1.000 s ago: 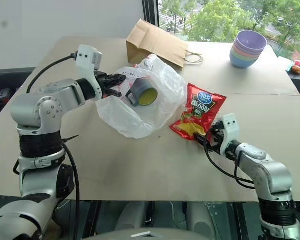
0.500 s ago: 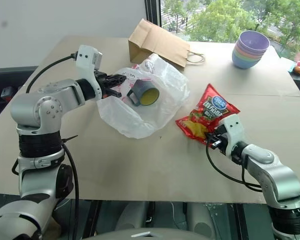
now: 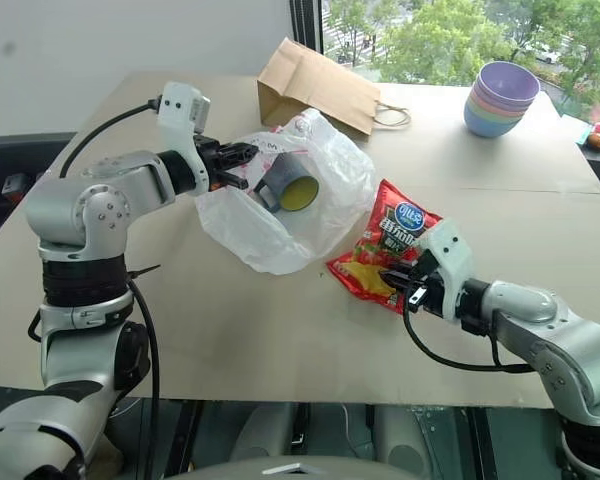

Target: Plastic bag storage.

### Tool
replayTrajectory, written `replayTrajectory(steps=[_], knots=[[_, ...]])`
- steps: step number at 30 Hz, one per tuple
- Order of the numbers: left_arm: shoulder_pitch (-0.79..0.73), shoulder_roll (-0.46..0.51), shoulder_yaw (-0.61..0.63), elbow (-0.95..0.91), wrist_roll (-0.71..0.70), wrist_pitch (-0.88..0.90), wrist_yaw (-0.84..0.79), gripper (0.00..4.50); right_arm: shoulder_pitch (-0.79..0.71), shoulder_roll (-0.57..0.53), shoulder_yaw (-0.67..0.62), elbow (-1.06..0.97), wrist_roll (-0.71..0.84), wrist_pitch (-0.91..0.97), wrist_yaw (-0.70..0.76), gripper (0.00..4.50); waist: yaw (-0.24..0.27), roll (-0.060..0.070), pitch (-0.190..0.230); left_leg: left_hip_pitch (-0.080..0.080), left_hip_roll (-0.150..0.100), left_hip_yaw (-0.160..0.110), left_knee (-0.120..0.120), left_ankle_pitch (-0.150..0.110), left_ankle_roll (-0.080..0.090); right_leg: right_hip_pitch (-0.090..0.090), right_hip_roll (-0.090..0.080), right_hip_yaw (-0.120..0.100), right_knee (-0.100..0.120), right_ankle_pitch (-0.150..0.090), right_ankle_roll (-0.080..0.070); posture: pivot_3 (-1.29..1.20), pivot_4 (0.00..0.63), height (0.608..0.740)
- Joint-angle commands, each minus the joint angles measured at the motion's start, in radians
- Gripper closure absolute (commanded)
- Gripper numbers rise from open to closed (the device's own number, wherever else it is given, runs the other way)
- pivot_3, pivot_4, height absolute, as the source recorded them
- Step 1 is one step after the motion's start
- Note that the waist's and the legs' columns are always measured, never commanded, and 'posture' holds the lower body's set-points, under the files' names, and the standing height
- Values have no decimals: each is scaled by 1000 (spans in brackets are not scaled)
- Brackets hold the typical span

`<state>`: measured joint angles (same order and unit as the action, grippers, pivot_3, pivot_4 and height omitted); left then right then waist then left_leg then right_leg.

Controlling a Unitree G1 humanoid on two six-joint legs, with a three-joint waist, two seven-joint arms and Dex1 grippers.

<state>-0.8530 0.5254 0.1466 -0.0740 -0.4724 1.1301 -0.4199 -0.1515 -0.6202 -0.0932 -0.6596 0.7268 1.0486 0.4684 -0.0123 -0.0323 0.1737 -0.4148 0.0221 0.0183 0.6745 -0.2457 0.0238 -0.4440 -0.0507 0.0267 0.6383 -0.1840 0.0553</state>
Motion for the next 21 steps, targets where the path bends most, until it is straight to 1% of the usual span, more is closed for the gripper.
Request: replayTrajectory(steps=[1,2,3,4,6,7,10,12,13,15,16,17,18,19,20,21], knots=[[-7,17,7,-44,-2,-11,-1,4500,57,15,-65,-12,33,19,-33,2528,2,0,0,0,0,0,0,0,0,0,0,0,0,0,0,0,150,740],[-3,19,9,-47,-2,-10,-2,4500,74,19,-92,-34,54,28,-44,2094,2,0,0,-1,0,0,0,0,0,0,-1,0,0,0,0,0,150,740],[-1,21,10,-49,-3,-9,-1,4500,85,28,-119,-50,74,40,-63,1530,2,0,0,-1,0,0,0,0,0,0,-1,0,0,0,0,0,150,740],[1,22,12,-50,-3,-8,0,4500,95,30,-138,-64,88,48,-76,1108,1,0,0,-1,0,0,0,0,0,0,-1,0,0,0,0,0,150,740],[3,21,11,-48,-3,-10,1,4500,117,40,-157,-89,91,78,-125,127,0,0,0,-1,0,0,0,0,0,0,-1,0,0,0,0,0,150,740],[2,19,9,-45,-2,-12,3,4500,124,55,-160,-93,96,92,-152,55,0,0,0,0,0,0,0,0,0,0,-1,0,0,0,0,0,150,740],[1,8,4,-39,-2,-15,5,4500,135,117,-120,-66,74,114,-224,55,-1,0,0,1,0,0,0,0,0,0,0,0,1,0,0,0,150,740],[0,5,-1,-34,-1,-17,3,4500,122,198,-104,-13,83,119,-261,55,-2,0,0,0,0,0,0,0,0,0,0,0,1,0,0,0,150,740],[-2,3,-2,-32,0,-18,3,4500,116,219,-100,4,83,122,-271,55,-2,0,0,1,0,0,0,0,0,0,0,0,1,0,0,0,150,740],[-5,7,-5,-25,4,-23,-3,4500,100,249,-67,53,60,124,-283,55,-2,0,0,0,0,1,0,0,0,0,0,1,1,0,0,0,150,740],[-7,9,-6,-23,5,-25,-4,4500,91,244,-38,72,27,112,-287,55,-3,-1,0,0,0,1,0,0,0,0,0,0,1,0,0,0,150,740],[-8,10,-6,-21,6,-26,-5,4500,83,233,-7,86,1,102,-283,436,-3,-1,-1,1,0,1,0,0,0,0,0,1,0,0,0,0,150,740],[-7,11,-6,-25,6,-25,-4,4500,76,212,36,93,-40,85,-284,602,-3,-1,-1,1,0,1,0,0,0,0,0,0,0,0,0,0,150,740],[-5,10,-6,-29,6,-23,-2,4500,72,186,75,97,-75,65,-273,897,-4,-1,-1,1,0,0,0,0,0,0,0,0,1,0,0,0,150,740],[-3,9,-5,-34,5,-21,0,4500,72,173,97,99,-96,46,-263,1370,-5,-1,-1,1,0,0,0,0,0,0,0,0,1,0,0,0,150,740],[0,8,-4,-40,3,-18,2,4500,71,164,113,100,-120,24,-262,1735,-5,-2,-2,1,0,1,0,0,0,0,0,0,1,0,0,0,150,740]])
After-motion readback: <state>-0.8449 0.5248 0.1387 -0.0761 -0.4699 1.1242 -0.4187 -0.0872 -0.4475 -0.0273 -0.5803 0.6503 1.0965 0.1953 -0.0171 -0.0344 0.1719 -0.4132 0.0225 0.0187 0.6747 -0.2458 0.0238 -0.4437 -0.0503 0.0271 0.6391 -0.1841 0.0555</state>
